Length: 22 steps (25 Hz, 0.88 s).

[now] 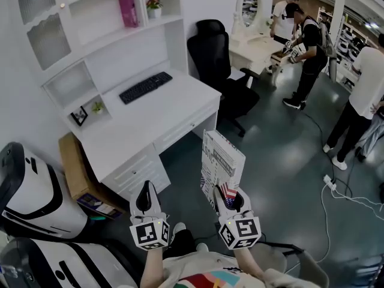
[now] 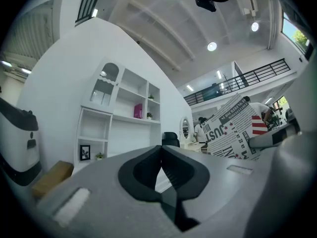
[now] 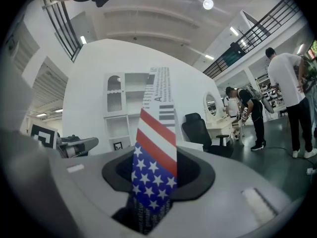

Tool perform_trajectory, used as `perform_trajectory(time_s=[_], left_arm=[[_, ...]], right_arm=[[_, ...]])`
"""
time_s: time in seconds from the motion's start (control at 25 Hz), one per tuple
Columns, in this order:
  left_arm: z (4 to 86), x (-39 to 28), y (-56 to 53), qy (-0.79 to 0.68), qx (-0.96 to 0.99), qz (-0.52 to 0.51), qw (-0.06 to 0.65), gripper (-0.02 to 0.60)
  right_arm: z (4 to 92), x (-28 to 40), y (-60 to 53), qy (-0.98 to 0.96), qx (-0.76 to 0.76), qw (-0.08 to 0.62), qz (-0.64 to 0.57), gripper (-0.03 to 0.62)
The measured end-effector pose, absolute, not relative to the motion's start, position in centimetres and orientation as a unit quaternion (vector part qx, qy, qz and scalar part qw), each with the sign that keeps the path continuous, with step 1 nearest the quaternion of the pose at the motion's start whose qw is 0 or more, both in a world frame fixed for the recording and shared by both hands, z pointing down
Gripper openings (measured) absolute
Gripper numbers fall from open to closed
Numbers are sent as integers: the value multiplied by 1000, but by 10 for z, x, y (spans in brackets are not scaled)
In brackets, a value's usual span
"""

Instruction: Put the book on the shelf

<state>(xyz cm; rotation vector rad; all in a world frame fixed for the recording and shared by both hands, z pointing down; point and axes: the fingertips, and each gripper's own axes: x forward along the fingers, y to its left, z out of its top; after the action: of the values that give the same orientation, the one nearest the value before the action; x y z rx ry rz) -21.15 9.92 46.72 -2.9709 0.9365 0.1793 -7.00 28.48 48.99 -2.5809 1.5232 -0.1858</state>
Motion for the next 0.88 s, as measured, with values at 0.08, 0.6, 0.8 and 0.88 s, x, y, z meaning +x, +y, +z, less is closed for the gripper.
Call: perform_trajectory(time_s=[0.08, 0.6, 0.8, 0.88], left_arm=[[470, -213, 95, 306, -950, 55, 7, 2], [450, -142, 31, 298, -950, 89, 31, 2], [456, -98, -18, 305, -949, 74, 28, 2], [453, -81, -40, 308, -948, 72, 36, 2]], right_arm=[[493, -74, 280, 518, -851, 64, -62, 155], [495, -7, 228, 507, -857, 77, -49, 155], [491, 39, 187, 507, -858, 74, -47, 155], [491, 59, 166, 507, -857, 79, -47, 155]])
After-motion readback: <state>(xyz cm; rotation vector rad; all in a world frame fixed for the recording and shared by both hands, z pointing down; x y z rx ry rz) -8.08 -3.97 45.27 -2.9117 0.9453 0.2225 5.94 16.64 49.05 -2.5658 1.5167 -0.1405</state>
